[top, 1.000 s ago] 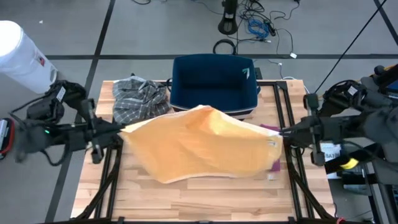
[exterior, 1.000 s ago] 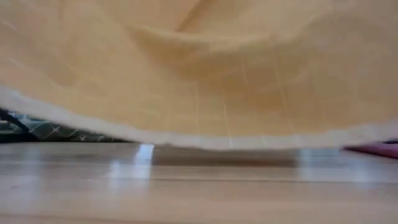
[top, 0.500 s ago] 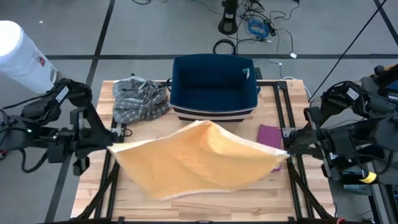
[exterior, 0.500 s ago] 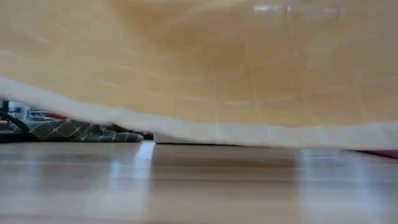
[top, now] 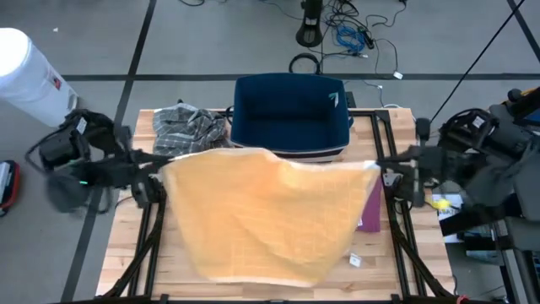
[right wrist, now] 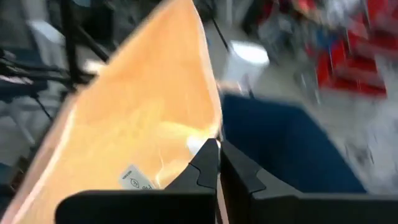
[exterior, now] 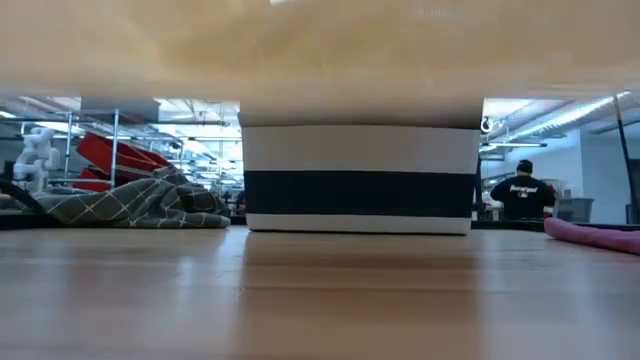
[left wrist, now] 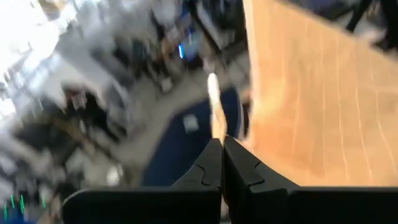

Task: Fold towel
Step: Fold the yellow towel

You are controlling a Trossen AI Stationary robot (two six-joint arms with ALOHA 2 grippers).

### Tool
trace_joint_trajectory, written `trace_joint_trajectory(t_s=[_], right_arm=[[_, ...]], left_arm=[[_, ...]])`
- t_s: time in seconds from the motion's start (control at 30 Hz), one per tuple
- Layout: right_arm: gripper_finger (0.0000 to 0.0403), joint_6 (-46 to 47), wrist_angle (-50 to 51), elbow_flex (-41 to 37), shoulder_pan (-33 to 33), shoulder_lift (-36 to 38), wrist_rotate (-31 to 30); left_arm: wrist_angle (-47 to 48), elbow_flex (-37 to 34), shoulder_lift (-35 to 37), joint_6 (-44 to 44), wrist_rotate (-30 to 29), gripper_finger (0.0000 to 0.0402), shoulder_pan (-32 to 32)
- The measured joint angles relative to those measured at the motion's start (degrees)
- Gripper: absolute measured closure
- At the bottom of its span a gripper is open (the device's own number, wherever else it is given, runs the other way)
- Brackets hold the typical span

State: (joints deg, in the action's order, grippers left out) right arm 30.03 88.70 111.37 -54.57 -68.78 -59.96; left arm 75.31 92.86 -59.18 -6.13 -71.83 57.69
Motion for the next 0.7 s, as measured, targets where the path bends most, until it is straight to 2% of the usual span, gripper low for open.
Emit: trace_joint_trajectory(t_s=[0.03, 0.1, 0.3, 0.43, 0.7], right_arm=[[0.0403, 3.62, 1.48, -1.07, 1.32, 0.00, 1.19], [0.0403, 4.39, 0.41, -4.68, 4.15, 0.44, 4.00], [0.0403, 6.37, 0.52, -12.80, 11.22, 0.38, 9.41], [0.0403, 7.07, -1.28, -16.46, 14.42, 0.35, 12.35], [0.0403, 6.17, -2.75, -20.16, 18.32, -1.66, 13.77]], left_arm=[[2.92, -0.61, -0.34, -4.37, 2.23, 0.0401, -2.85], [5.85, -3.34, -0.83, -8.97, 5.56, 0.0401, -8.43], [2.29, -13.51, -2.28, -7.03, 12.44, 0.0388, -19.87], [-0.52, -18.33, -3.93, -3.89, 16.93, 0.0340, -24.91], [-2.76, -20.89, -6.20, -4.67, 16.58, 0.0230, -29.85]])
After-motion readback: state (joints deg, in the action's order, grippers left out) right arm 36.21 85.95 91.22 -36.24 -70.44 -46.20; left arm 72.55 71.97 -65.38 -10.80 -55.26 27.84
